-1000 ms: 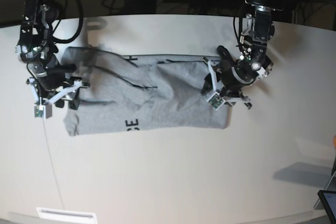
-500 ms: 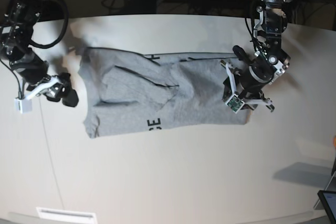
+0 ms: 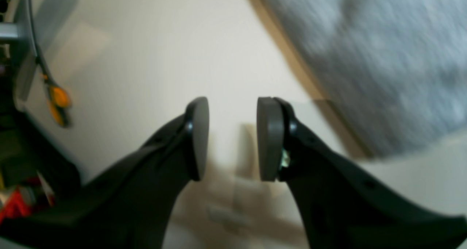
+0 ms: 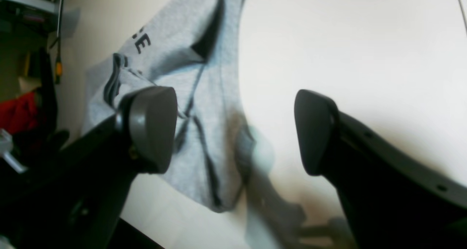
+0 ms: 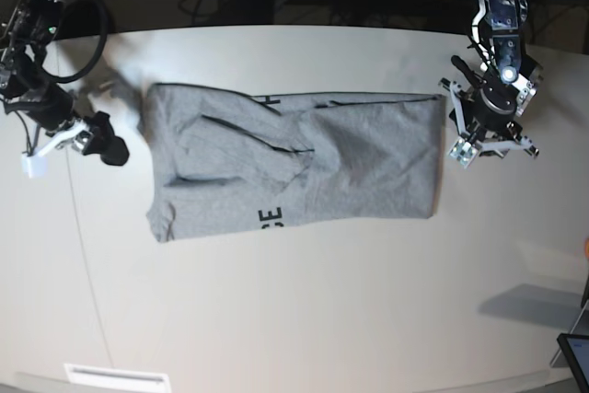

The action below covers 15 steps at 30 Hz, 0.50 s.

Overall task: Fold the T-shirt properly
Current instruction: 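Release the shirt and lift both grippers away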

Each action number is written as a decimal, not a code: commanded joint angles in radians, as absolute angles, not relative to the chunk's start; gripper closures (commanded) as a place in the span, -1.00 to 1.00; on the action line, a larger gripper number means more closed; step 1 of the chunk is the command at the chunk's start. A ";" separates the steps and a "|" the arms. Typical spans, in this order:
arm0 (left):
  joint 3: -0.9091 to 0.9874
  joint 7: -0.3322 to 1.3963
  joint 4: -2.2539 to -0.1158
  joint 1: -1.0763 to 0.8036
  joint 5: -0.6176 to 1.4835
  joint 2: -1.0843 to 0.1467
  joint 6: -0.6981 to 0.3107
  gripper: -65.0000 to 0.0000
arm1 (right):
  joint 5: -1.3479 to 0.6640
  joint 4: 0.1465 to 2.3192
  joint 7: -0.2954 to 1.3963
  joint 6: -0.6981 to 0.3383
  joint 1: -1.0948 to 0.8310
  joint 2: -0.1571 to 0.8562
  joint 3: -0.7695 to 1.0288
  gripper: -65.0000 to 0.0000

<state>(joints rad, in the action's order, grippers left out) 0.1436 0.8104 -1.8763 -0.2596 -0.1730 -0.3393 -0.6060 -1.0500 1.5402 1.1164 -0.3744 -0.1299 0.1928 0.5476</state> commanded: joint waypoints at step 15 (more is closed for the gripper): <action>0.455 0.808 -1.819 -0.338 -0.216 -0.361 -0.596 0.33 | -1.075 1.314 1.098 -0.389 -0.027 0.225 0.467 -0.49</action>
